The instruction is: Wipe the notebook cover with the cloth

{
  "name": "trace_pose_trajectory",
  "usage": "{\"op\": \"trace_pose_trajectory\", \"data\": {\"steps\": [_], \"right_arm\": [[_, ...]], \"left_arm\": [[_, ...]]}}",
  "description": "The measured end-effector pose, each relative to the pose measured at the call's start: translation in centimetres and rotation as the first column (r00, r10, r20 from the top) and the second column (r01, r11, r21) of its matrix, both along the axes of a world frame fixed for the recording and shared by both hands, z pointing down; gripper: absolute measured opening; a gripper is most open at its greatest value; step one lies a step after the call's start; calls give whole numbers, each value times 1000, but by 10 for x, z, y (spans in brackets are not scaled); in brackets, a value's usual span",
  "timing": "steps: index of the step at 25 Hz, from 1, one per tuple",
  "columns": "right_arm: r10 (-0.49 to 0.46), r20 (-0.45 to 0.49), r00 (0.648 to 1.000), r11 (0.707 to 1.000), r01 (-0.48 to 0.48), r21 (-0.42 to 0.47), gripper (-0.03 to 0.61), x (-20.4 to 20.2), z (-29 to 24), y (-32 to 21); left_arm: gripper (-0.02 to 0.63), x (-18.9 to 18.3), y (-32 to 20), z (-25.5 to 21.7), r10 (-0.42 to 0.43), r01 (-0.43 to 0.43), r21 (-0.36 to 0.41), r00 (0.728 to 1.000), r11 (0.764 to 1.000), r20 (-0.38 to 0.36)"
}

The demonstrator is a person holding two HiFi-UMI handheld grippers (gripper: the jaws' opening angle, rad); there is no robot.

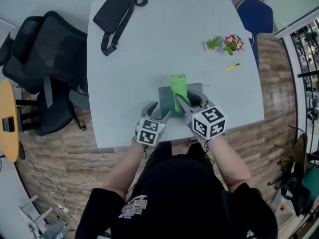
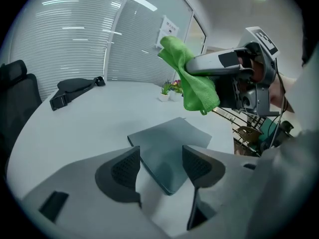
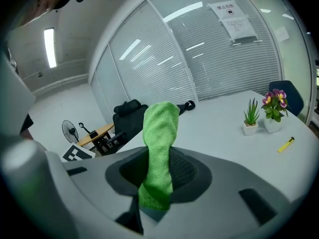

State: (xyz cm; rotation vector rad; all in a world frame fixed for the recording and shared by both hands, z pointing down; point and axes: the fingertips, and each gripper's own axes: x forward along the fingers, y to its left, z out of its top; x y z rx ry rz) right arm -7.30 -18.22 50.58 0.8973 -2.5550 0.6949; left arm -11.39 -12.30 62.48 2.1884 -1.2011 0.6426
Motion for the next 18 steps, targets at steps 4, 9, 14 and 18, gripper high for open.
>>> {"op": "trace_pose_trajectory", "data": {"steps": [4,9,14,18], "right_arm": [[-6,-50,999,1000,5,-30,112,-12,21,-3],[-41,-129,991,997,32,-68,112,-23,52,-4],[-95,-203,975,991,74,-112,112,-26,83,-6],[-162,-266,950,982,127,-142,113,-30,104,-5]], "left_arm": [[258,2,-6,11,43,-43,-24,999,999,1],[258,1,-10,26,75,-74,-47,997,996,10],[258,1,-7,43,88,-87,-89,996,992,11],[258,-2,-8,43,92,-92,-97,996,991,-1]]}}
